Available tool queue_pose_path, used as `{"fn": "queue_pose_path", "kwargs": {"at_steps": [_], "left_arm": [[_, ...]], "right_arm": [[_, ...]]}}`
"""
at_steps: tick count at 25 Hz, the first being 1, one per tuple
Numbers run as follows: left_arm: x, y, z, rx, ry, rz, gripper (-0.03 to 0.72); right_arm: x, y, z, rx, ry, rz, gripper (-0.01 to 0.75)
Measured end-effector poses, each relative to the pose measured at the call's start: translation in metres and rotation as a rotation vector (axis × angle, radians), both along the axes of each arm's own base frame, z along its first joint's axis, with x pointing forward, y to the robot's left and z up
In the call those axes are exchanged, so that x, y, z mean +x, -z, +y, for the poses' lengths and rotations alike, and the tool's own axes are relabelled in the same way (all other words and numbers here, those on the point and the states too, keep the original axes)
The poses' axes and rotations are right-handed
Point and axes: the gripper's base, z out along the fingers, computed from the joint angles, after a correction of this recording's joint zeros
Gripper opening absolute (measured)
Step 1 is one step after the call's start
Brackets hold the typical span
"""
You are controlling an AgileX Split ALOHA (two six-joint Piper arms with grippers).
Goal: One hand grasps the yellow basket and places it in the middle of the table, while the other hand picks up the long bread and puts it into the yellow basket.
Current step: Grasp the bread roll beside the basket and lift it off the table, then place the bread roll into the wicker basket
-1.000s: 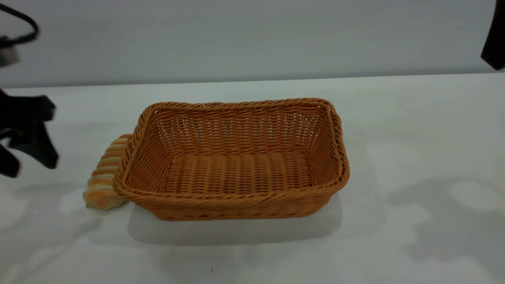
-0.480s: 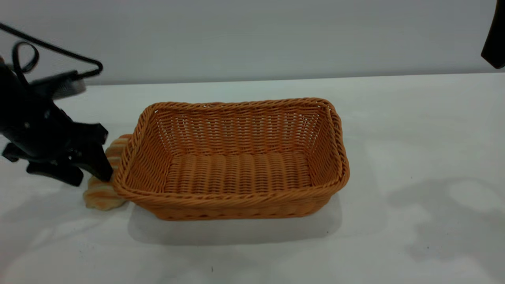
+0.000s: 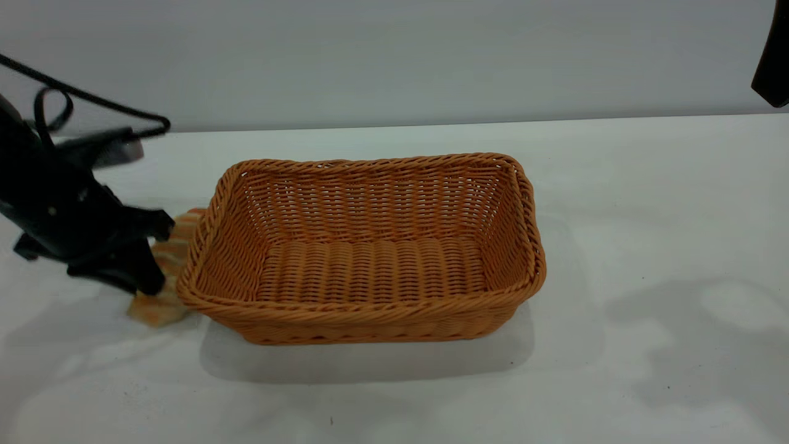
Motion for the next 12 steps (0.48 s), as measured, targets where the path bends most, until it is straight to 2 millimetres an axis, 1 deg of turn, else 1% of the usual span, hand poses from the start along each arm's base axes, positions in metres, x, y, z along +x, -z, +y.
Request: {"fn": "queue_pose_path", "kwargs": {"at_steps": [2, 5, 6, 7, 8, 10, 11, 12], "left_arm": [[0.003, -0.022, 0.002, 0.002, -0.009, -0.06, 0.058], [0.006, -0.064, 0.004, -0.014, -0.048, -0.172, 0.058], [0.005, -0.08, 0.004, -0.024, -0.058, -0.217, 0.058], [0.005, -0.091, 0.001, -0.033, -0.054, -0.245, 0.058], [0.004, -0.103, -0.004, -0.039, -0.033, -0.276, 0.058], [0.002, -0.119, -0.022, -0.048, 0.05, -0.32, 0.058], [0.001, -0.125, -0.032, -0.047, 0.105, -0.339, 0.058], [-0.001, -0.126, -0.045, -0.049, 0.167, -0.345, 0.058]], "right_arm": [[0.0, 0.0, 0.0, 0.0, 0.0, 0.0, 0.49], [0.0, 0.0, 0.0, 0.0, 0.0, 0.0, 0.49], [0.0, 0.0, 0.0, 0.0, 0.0, -0.001, 0.49], [0.0, 0.0, 0.0, 0.0, 0.0, -0.001, 0.49], [0.0, 0.0, 0.0, 0.001, 0.001, -0.002, 0.49], [0.001, 0.0, 0.0, 0.001, 0.002, -0.008, 0.49], [0.001, 0.0, 0.0, 0.001, 0.003, -0.009, 0.49], [0.001, 0.0, 0.0, 0.002, 0.003, -0.011, 0.49]]}}
